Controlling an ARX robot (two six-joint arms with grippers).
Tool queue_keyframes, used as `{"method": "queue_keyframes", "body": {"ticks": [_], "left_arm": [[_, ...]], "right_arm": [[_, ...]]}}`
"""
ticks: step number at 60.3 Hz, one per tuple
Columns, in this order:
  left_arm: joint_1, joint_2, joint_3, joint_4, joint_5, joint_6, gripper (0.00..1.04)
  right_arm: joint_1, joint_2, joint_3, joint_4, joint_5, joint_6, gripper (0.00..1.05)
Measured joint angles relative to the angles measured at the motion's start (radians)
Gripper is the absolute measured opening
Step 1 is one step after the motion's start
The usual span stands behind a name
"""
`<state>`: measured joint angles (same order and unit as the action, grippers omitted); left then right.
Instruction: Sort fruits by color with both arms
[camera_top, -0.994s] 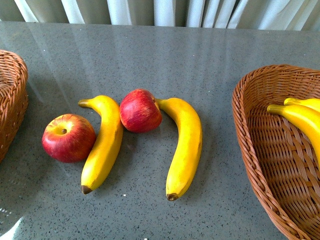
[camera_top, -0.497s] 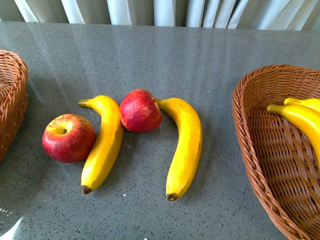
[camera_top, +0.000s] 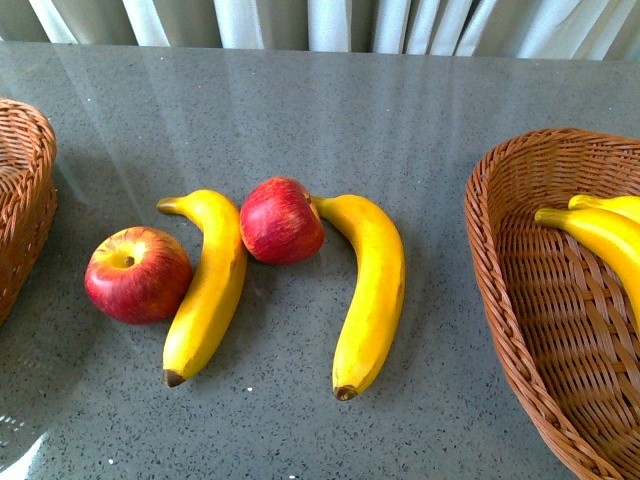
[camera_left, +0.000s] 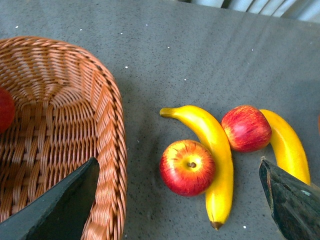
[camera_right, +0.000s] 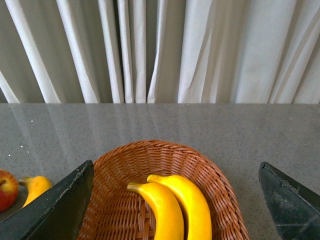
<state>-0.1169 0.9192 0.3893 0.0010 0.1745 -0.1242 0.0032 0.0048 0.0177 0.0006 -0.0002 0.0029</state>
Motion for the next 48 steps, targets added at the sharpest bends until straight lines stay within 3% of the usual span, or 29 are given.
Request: {"method": "queue_keyframes", "body": {"ticks": [16,31,48], "left_arm": [[-0.055,0.306,0.116,0.078,0.045,0.244,0.96],[-0.127,0.461,0.188,0.02,0.096,0.513,0.96],[-0.126,0.619,0.254,0.008,0.056,0.849,0.96]], "right_arm": [[0.0,0.0,0.0,0.0,0.0,0.0,0.96],[0.0,0.0,0.0,0.0,0.0,0.0,0.96],[0.0,0.0,0.0,0.0,0.0,0.0,0.96]]}}
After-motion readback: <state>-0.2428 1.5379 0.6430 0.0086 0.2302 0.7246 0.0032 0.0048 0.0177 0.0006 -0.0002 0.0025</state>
